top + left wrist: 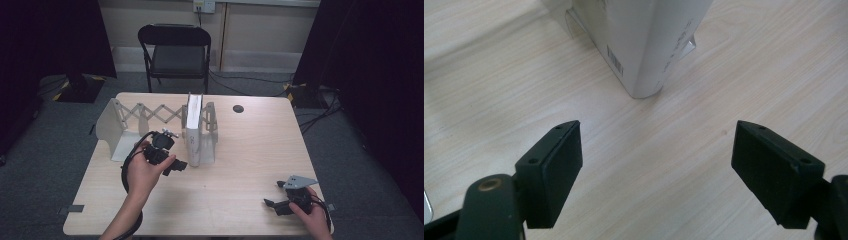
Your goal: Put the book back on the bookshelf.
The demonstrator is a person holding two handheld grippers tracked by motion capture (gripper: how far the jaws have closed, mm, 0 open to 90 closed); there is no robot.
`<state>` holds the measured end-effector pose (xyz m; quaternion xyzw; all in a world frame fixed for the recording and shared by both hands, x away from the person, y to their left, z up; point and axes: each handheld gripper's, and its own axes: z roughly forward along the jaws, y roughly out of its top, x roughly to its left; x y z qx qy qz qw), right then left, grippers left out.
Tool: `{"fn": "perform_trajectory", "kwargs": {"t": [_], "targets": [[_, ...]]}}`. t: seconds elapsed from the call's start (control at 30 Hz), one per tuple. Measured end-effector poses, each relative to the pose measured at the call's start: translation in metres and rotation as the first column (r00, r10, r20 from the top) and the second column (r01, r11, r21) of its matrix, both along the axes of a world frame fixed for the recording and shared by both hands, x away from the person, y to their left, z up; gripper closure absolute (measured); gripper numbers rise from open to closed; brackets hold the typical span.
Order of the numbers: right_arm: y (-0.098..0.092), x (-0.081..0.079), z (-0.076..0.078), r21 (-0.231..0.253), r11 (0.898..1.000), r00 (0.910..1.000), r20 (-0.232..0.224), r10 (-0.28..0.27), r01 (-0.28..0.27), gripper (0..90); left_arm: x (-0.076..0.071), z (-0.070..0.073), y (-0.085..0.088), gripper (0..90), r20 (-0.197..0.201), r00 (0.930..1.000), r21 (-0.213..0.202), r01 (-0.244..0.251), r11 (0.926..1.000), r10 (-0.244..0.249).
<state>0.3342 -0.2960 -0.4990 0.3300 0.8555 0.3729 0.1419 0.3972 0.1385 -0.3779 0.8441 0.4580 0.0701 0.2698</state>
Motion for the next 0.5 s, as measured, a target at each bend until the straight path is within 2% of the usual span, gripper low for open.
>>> {"fn": "perform_trajectory", "kwargs": {"t": [0.17, 0.5], "targets": [[0.000, 0.000, 0.000, 0.000, 1.000, 1.0000, 0.000, 0.000, 0.000, 13.1, -0.002, -0.008, 0.005, 20.4, -0.008, 1.0000, -0.009, -0.004, 1.0000, 0.004], [0.000, 0.000, 0.000, 0.000, 1.000, 1.0000, 0.000, 0.000, 0.000, 13.1, -0.005, -0.016, 0.013, 20.6, -0.015, 0.9999, -0.008, -0.008, 0.9999, 0.008]]}}
